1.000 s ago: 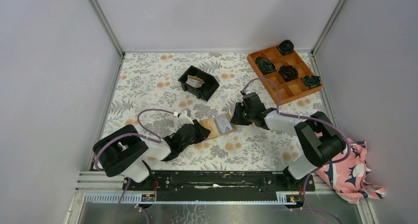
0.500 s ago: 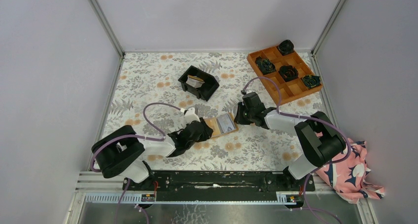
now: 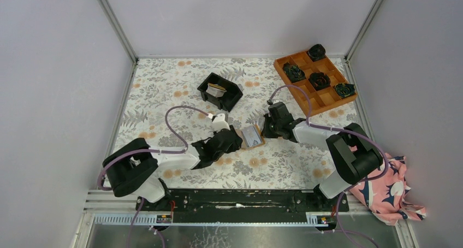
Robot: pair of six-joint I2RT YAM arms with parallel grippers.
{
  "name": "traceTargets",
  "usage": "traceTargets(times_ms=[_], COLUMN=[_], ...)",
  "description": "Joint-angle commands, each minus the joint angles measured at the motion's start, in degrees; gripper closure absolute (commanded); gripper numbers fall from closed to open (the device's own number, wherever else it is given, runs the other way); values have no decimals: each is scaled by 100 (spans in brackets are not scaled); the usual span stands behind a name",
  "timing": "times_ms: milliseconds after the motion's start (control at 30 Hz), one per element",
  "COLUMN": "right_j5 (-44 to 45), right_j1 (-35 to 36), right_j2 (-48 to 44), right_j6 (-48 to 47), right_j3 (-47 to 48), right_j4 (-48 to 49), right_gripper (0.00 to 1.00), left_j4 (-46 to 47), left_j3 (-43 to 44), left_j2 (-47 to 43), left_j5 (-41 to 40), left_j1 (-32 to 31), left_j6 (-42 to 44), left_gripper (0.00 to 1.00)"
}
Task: Put the credit cards into the card holder
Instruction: Close the card holder at the center of the board.
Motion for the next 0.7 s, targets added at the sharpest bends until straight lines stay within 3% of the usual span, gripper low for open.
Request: traceTargets(times_ms=[0,367,667], right_j5=[146,39,-19], right_j1=[25,-107,-208], right_j2=[90,161,232], right_j6=[-97,-97,-75], right_j3=[220,187,134], right_j4=[-62,-71,-37], right_gripper=[100,100,100], left_j4=[-190,-250,-46], left_j3=[511,1550,1695], left_j2=[179,1100,1453], left_j5=[-233,-110,-6], left_j1=[-115,-285,-325], left_j6=[282,498,491], left_gripper=[64,59,57])
